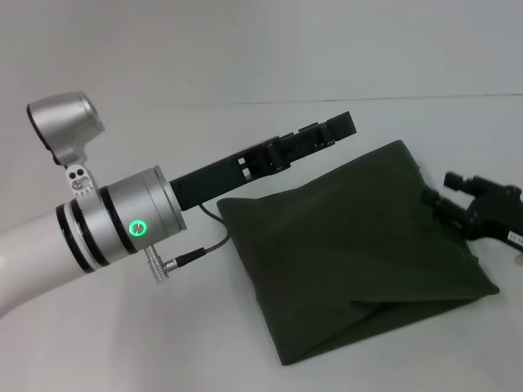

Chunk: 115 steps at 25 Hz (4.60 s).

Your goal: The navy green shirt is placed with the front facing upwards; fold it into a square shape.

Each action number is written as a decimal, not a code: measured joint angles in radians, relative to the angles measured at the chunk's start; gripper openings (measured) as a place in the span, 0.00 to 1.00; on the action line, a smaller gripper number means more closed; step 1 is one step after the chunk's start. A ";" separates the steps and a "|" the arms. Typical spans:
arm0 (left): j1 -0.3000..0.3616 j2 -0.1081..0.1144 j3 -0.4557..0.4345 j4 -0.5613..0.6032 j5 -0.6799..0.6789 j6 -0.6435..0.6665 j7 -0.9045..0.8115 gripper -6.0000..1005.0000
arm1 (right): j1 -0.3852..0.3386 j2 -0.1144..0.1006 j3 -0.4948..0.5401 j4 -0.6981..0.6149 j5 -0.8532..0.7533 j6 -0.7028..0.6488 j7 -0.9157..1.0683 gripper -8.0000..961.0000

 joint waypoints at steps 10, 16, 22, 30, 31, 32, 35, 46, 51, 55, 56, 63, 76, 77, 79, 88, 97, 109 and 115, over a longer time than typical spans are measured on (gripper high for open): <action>0.001 0.000 0.000 -0.001 0.000 0.001 0.005 0.96 | 0.092 0.000 -0.085 0.063 0.023 0.107 -0.003 0.56; 0.001 0.000 0.000 -0.001 0.000 0.001 0.005 0.96 | 0.143 0.002 -0.125 0.108 0.024 0.242 -0.003 0.55; 0.001 0.000 -0.002 -0.001 0.000 0.001 0.009 0.96 | 0.158 0.002 -0.125 0.122 0.029 0.349 0.002 0.55; 0.001 0.000 -0.012 -0.001 0.000 0.001 0.017 0.96 | 0.200 0.004 -0.124 0.169 0.030 0.447 -0.007 0.56; 0.001 0.000 -0.013 -0.001 0.000 0.001 0.017 0.96 | 0.200 0.004 -0.120 0.169 0.031 0.443 -0.007 0.56; 0.001 0.001 -0.013 -0.001 0.000 0.001 0.018 0.96 | 0.196 0.004 -0.116 0.165 0.037 0.424 -0.004 0.56; 0.002 0.002 -0.022 -0.001 0.008 0.002 0.019 0.96 | 0.155 -0.002 -0.099 0.123 0.084 0.285 0.007 0.56; 0.019 0.002 -0.073 -0.003 0.048 0.026 0.019 0.96 | -0.094 -0.030 -0.109 -0.094 0.097 -0.180 0.083 0.56; 0.022 0.002 -0.078 -0.001 0.049 0.030 0.019 0.96 | -0.167 -0.042 -0.105 -0.097 0.022 -0.239 0.058 0.57; 0.018 0.002 -0.077 -0.001 0.050 0.030 0.018 0.96 | -0.175 -0.024 -0.103 -0.088 -0.031 -0.226 0.031 0.57; 0.017 0.002 -0.076 -0.001 0.050 0.030 0.018 0.96 | -0.173 -0.018 -0.104 -0.086 -0.041 -0.215 0.026 0.57; 0.018 0.002 -0.077 -0.001 0.051 0.039 0.018 0.96 | -0.140 -0.004 -0.111 -0.025 -0.087 -0.096 -0.015 0.57; 0.022 0.002 -0.078 -0.001 0.051 0.043 0.018 0.96 | -0.131 -0.004 -0.032 -0.014 -0.074 -0.162 -0.058 0.63; 0.023 0.002 -0.079 -0.001 0.051 0.043 0.018 0.96 | -0.130 -0.008 -0.002 -0.017 -0.057 -0.251 -0.059 0.63; 0.027 0.003 -0.087 -0.001 0.063 0.043 0.017 0.96 | -0.130 -0.017 0.036 -0.019 -0.038 -0.345 -0.060 0.64; 0.037 0.019 -0.223 0.022 0.456 0.001 -0.231 0.96 | -0.139 -0.053 0.194 -0.020 -0.028 -0.524 -0.060 0.68; 0.039 0.014 -0.227 0.243 0.845 0.096 -0.660 0.96 | -0.132 -0.052 0.212 -0.020 -0.028 -0.499 -0.067 0.77; -0.035 0.014 -0.224 0.204 0.934 0.047 -0.773 0.96 | -0.118 -0.052 0.213 -0.020 -0.027 -0.495 -0.072 0.77; -0.049 0.019 -0.230 0.156 0.936 0.006 -0.803 0.96 | -0.116 -0.056 0.213 -0.020 -0.023 -0.492 -0.072 0.77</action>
